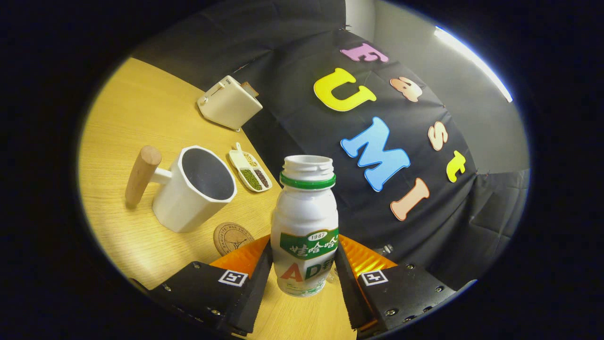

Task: Take the bottle from table, then pour the juice into the cup, finally place the bottle on the coaster

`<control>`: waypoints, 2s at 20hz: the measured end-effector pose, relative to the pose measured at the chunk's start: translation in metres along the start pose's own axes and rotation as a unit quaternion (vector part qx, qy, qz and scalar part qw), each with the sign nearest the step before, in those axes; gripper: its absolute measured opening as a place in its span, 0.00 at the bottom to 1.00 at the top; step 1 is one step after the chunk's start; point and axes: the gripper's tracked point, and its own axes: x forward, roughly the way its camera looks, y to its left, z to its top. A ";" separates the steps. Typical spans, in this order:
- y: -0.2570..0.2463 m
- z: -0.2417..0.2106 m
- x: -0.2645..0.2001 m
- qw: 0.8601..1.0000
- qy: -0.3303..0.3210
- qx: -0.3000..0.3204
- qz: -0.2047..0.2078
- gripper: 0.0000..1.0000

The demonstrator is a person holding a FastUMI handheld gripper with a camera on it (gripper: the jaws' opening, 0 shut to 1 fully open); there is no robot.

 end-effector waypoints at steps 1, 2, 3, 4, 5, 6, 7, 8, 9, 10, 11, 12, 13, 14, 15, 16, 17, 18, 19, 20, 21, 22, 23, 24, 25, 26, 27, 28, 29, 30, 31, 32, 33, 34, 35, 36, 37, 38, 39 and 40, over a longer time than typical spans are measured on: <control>0.002 0.001 0.002 1.000 0.002 -0.008 0.002 0.72; 0.004 0.002 0.003 1.000 0.004 -0.014 0.003 0.72; 0.006 0.000 0.004 1.000 0.007 -0.023 0.004 0.72; 0.007 0.001 0.006 0.999 0.009 -0.030 0.005 0.72; 0.007 0.001 0.007 0.999 0.009 -0.037 0.003 0.72; 0.005 0.002 0.006 0.999 0.008 -0.047 -0.004 0.72; 0.003 0.004 0.005 0.998 0.007 -0.059 -0.012 0.70; 0.001 0.006 0.003 0.997 0.006 -0.074 -0.020 0.69; -0.001 0.007 0.003 0.996 0.005 -0.089 -0.030 0.69; -0.003 0.009 0.003 0.993 0.003 -0.109 -0.042 0.69; -0.005 0.011 0.002 0.991 0.001 -0.128 -0.051 0.69; -0.007 0.014 0.001 0.987 -0.001 -0.147 -0.063 0.69; -0.007 0.018 -0.001 0.984 -0.005 -0.163 -0.070 0.69; -0.008 0.022 -0.002 0.981 -0.007 -0.177 -0.076 0.69; -0.008 0.026 -0.003 0.978 -0.010 -0.189 -0.082 0.69; -0.009 0.028 -0.004 0.976 -0.013 -0.199 -0.086 0.69; -0.008 0.031 -0.004 0.974 -0.014 -0.206 -0.088 0.69; -0.008 0.033 -0.004 0.973 -0.015 -0.212 -0.089 0.69; -0.007 0.034 -0.005 0.972 -0.014 -0.216 -0.088 0.69; -0.007 0.033 -0.004 0.972 -0.013 -0.219 -0.085 0.69; -0.007 0.034 -0.003 0.971 -0.012 -0.224 -0.085 0.69; -0.008 0.034 -0.003 0.969 -0.010 -0.231 -0.086 0.69; -0.008 0.034 -0.002 0.968 -0.009 -0.237 -0.085 0.69; -0.008 0.033 0.000 0.966 -0.007 -0.244 -0.084 0.69; -0.007 0.033 0.002 0.965 -0.006 -0.250 -0.084 0.69; -0.008 0.034 0.007 0.963 -0.005 -0.257 -0.085 0.69; -0.010 0.036 0.008 0.960 -0.005 -0.266 -0.088 0.69; -0.011 0.037 0.009 0.958 -0.005 -0.272 -0.090 0.69; -0.011 0.038 0.009 0.956 -0.005 -0.280 -0.091 0.69; -0.010 0.038 0.010 0.954 -0.006 -0.286 -0.092 0.69; -0.013 0.038 0.009 0.952 -0.006 -0.293 -0.093 0.69; -0.013 0.039 0.009 0.950 -0.007 -0.298 -0.094 0.69; -0.013 0.040 0.009 0.948 -0.007 -0.304 -0.095 0.69; -0.013 0.040 0.008 0.946 -0.007 -0.308 -0.097 0.69; -0.013 0.041 0.009 0.944 -0.008 -0.315 -0.098 0.69; -0.012 0.041 0.008 0.942 -0.008 -0.321 -0.100 0.69; -0.011 0.040 0.009 0.939 -0.009 -0.328 -0.102 0.69; -0.011 0.041 0.008 0.937 -0.010 -0.335 -0.103 0.69; -0.011 0.042 0.009 0.934 -0.011 -0.341 -0.104 0.69; -0.011 0.041 0.008 0.932 -0.011 -0.346 -0.105 0.69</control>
